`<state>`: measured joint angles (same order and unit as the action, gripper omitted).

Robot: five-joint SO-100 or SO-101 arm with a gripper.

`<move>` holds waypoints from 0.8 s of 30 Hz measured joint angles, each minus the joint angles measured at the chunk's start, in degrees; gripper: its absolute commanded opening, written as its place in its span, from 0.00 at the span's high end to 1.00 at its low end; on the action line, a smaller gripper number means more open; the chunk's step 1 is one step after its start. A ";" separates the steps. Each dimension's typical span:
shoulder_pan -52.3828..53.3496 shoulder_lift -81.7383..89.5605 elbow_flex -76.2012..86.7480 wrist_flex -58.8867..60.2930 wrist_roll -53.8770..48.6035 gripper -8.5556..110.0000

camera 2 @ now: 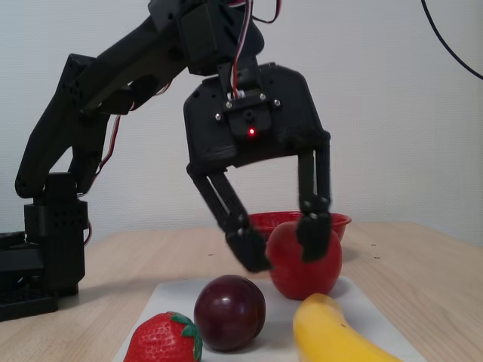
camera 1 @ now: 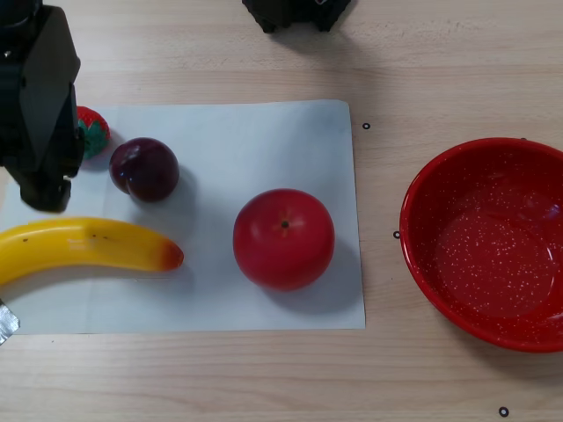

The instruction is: Grasp the banana and put it in the red bowl.

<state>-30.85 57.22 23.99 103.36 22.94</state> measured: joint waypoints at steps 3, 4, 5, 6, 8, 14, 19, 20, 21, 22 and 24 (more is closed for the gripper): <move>0.00 -2.11 0.00 -0.09 -0.09 0.61; 0.00 -2.55 0.00 -0.53 -0.09 0.57; 0.00 -2.90 0.00 -1.14 -0.53 0.55; 0.00 -2.99 0.00 -1.76 -0.62 0.54; 0.00 -2.99 0.00 -3.52 -1.14 0.52; 0.00 -7.38 0.00 -9.05 -0.97 0.49; -0.09 -9.40 -0.62 -13.71 -1.85 0.50; 0.00 -10.28 -1.58 -14.24 -1.85 0.50; 0.00 -10.72 -1.67 -14.77 -1.85 0.51; 0.00 -11.43 -1.93 -15.12 -1.85 0.51; 0.00 -12.74 -2.99 -15.56 -1.76 0.53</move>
<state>-30.85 44.47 21.01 87.80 21.18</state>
